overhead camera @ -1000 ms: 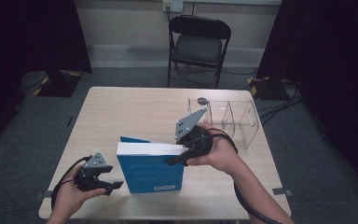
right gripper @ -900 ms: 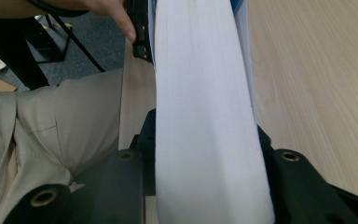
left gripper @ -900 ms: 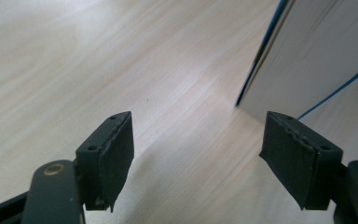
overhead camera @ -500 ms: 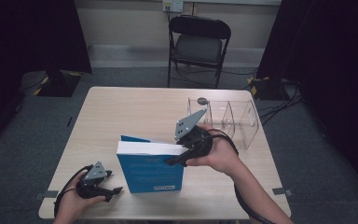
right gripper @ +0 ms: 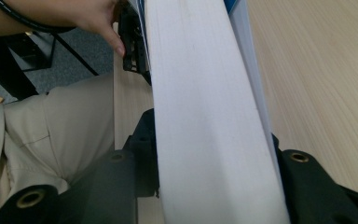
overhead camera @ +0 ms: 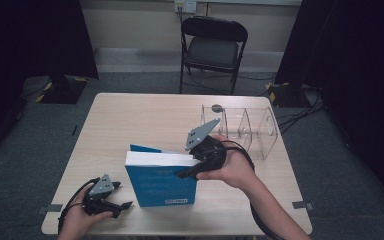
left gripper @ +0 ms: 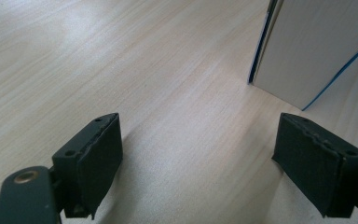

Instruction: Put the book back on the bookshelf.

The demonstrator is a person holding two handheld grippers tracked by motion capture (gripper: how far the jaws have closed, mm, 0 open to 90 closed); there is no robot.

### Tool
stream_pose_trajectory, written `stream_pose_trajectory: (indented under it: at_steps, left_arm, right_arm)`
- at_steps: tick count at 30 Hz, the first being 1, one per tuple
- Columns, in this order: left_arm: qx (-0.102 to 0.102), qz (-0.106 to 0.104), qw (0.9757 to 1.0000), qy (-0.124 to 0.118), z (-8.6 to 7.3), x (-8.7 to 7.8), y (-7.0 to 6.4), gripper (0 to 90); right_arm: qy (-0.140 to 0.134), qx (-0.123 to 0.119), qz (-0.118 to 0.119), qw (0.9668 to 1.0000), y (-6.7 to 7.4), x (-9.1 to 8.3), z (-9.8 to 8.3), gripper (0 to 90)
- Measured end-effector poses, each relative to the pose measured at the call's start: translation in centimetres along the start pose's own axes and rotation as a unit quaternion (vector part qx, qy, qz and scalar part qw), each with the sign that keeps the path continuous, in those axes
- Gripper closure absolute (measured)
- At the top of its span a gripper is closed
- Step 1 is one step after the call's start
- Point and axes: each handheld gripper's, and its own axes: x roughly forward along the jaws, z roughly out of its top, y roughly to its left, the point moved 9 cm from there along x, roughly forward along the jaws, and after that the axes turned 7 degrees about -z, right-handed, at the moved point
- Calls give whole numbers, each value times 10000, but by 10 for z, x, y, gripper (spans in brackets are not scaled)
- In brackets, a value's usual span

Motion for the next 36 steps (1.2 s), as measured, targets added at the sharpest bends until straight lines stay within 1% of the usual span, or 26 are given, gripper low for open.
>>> stream_pose_trajectory:
  at_steps: [2,3,5,7,8,10,12,14,16,17,23,24,27,33,36]
  left_arm:
    - [0,1,10000,0,0,0,0,150]
    - [0,1,10000,0,0,0,0,150]
    - [0,1,10000,0,0,0,0,150]
    - [0,1,10000,1,0,0,0,151]
    - [32,25,10000,14,0,0,1,150]
    - [35,20,10000,13,0,0,1,151]
    - [-7,4,10000,1,0,0,0,151]
    - [-1,0,10000,0,0,0,0,150]
    - [-1,2,10000,-1,0,0,0,151]
    - [1,0,10000,1,0,0,0,151]
    - [-1,1,10000,0,0,0,0,151]
    - [-1,0,10000,0,0,0,0,151]
    - [-2,1,10000,-1,0,0,0,150]
    - [-4,3,10000,4,0,0,0,150]
    - [-4,4,10000,2,0,0,0,151]
  right_arm:
    - [76,-10,-29,10000,1,2,0,547]
    - [143,48,-31,9999,2,4,0,548]
    - [177,46,81,9998,3,8,0,550]
    - [196,69,116,9997,4,9,0,549]
    - [152,1,165,9997,5,13,1,564]
    - [167,34,225,9996,6,13,0,572]
    - [163,-53,219,9996,6,13,0,584]
    - [161,-129,205,9996,6,13,0,590]
    - [137,-158,185,9996,5,13,0,596]
    - [132,-118,173,9997,5,13,0,597]
    - [134,-152,168,9997,6,12,-1,602]
    - [192,-157,154,9996,6,12,0,600]
    - [193,-161,122,9996,6,13,0,595]
    - [243,-97,148,9995,8,13,0,587]
    - [249,-112,166,9995,8,14,0,589]
